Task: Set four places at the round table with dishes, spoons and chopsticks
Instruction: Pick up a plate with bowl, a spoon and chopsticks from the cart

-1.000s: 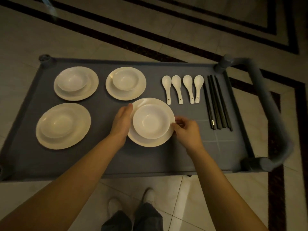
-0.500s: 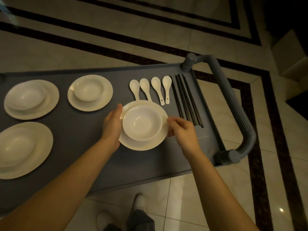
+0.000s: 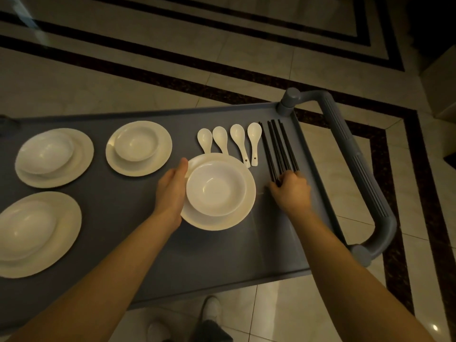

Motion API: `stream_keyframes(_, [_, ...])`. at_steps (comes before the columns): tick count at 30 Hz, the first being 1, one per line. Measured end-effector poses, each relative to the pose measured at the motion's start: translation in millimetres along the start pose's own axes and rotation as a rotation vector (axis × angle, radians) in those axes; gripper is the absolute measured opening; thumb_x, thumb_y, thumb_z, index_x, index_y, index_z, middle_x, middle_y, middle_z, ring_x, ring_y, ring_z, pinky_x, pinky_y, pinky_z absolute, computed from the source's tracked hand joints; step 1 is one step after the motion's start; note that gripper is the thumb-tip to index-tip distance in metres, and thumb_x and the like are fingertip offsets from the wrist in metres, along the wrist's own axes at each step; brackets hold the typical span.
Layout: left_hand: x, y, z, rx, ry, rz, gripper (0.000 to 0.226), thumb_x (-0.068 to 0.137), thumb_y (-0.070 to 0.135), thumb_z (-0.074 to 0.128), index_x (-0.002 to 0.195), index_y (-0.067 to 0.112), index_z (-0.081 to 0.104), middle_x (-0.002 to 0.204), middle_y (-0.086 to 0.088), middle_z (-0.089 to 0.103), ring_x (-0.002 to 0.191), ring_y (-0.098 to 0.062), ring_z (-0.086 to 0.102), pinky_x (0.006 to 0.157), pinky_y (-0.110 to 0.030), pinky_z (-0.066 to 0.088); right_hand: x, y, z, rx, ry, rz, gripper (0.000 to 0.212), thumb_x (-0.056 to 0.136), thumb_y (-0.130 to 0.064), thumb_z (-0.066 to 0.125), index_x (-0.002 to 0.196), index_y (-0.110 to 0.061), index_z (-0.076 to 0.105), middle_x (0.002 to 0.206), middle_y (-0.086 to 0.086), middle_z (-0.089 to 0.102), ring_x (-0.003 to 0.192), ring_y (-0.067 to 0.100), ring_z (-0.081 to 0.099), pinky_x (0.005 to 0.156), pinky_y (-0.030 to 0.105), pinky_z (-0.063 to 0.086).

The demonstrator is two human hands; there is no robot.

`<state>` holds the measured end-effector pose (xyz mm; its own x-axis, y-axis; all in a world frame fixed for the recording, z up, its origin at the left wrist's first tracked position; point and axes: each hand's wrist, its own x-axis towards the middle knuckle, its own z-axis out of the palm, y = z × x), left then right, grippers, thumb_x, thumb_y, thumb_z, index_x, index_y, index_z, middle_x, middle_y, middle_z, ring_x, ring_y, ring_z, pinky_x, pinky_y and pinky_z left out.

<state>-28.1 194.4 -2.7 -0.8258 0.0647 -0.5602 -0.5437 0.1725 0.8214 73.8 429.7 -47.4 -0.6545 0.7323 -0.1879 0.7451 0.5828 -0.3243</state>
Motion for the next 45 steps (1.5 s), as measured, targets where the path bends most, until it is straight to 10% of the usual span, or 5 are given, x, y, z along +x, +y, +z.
stream_keyframes(19, [-1.6, 12.7, 1.5, -0.06, 0.059, -0.014, 0.034, 0.094, 0.058, 0.052, 0.112, 0.033, 0.068, 0.107, 0.003, 0.072, 0.101, -0.022, 0.067, 0.097, -0.051, 0.051, 15.9, -4.4, -20.2, 0.291, -0.183, 0.214, 0.025, 0.088, -0.027, 0.069, 0.08, -0.004, 0.072, 0.066, 0.009, 0.072, 0.057, 0.019, 0.069, 0.049, 0.024, 0.051])
stream_keyframes(29, [-2.1, 14.2, 2.9, -0.058, 0.07, 0.009, 0.032, 0.095, 0.057, 0.051, 0.115, 0.037, 0.066, 0.112, 0.003, 0.072, 0.104, -0.023, 0.067, 0.098, -0.054, 0.051, 3.3, -20.1, 0.0, 0.315, -0.173, 0.21, 0.037, 0.096, -0.032, 0.059, 0.109, 0.003, 0.06, 0.1, 0.017, 0.063, 0.091, 0.034, 0.063, 0.07, 0.032, 0.044])
stream_keyframes(36, [-3.7, 8.9, -6.1, -0.05, 0.068, 0.035, 0.031, 0.095, 0.057, 0.051, 0.112, 0.037, 0.068, 0.111, 0.006, 0.072, 0.106, -0.022, 0.066, 0.1, -0.052, 0.05, -4.6, -33.9, 14.9, 0.226, -0.207, 0.166, 0.03, 0.09, -0.033, 0.072, 0.078, -0.008, 0.061, 0.064, 0.003, 0.055, 0.059, 0.018, 0.055, 0.047, 0.024, 0.038])
stream_keyframes(45, [-7.6, 6.4, -15.7, -0.057, 0.074, 0.0, 0.035, 0.094, 0.059, 0.05, 0.116, 0.037, 0.066, 0.113, 0.005, 0.071, 0.106, -0.023, 0.066, 0.099, -0.053, 0.051, -3.4, -27.2, 8.3, 0.313, -0.207, 0.196, 0.039, 0.103, -0.024, 0.043, 0.11, 0.008, 0.063, 0.112, 0.026, 0.065, 0.099, 0.039, 0.062, 0.078, 0.037, 0.045])
